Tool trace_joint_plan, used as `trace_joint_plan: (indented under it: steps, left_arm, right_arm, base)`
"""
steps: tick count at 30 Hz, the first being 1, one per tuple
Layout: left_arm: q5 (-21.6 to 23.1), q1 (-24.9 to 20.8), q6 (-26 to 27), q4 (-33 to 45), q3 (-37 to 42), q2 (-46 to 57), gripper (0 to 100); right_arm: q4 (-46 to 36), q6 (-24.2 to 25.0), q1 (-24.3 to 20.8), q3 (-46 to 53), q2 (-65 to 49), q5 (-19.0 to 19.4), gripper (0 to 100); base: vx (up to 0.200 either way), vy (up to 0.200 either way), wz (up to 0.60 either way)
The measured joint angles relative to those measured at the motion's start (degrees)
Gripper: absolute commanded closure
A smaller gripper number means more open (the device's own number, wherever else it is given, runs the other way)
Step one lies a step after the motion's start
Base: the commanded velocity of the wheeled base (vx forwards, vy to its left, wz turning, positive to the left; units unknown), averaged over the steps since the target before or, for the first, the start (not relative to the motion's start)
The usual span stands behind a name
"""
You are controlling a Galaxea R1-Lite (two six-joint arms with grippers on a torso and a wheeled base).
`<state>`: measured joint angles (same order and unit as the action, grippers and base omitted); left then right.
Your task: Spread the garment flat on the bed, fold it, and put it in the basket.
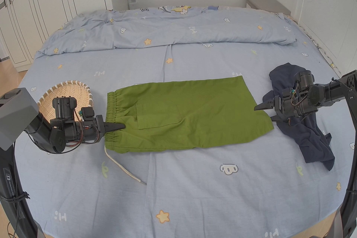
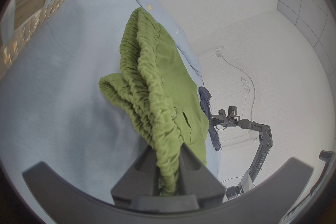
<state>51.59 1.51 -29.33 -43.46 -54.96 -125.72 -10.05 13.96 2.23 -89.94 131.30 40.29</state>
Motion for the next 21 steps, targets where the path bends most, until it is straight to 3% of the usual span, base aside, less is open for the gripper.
trace_joint_plan:
  steps: [14, 15, 21]
  left_arm:
    - [0.0, -0.3, 0.0, -0.2, 0.8, 0.6, 100]
    - [0.0, -0.3, 0.0, -0.2, 0.9, 0.6, 100]
    - [0.0, -0.3, 0.0, 0.1, 1.1, 0.9, 100]
  right_arm:
    - [-1.7, 0.7, -1.9, -5.5, 4.8, 0.3, 0]
    - [-1.9, 1.0, -2.1, -5.9, 5.0, 0.3, 100]
    - [-4.8, 1.4, -2.6, -7.5, 6.0, 0.3, 100]
  base:
    - [0.000, 0.000, 0.00]
    - [0.000, 0.000, 0.00]
    - [0.000, 0.000, 0.00]
